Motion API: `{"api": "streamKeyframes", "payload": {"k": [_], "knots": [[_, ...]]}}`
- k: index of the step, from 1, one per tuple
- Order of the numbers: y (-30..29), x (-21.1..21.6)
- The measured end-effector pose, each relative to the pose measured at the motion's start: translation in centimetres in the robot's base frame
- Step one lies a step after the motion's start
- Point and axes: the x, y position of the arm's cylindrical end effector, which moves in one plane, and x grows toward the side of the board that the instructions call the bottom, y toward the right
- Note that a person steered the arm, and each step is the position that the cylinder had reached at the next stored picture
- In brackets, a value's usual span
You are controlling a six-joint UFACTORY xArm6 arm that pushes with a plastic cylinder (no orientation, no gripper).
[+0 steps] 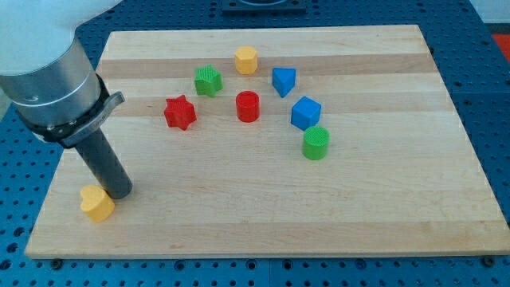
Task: Push the red star to the top of the yellow heart
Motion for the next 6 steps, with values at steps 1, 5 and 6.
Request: {"api": "streamKeyframes", "payload": {"k": [1,5,6], "knots": [[0.0,0.0],[10.8,-15.8],[9.9,-19.2]]}}
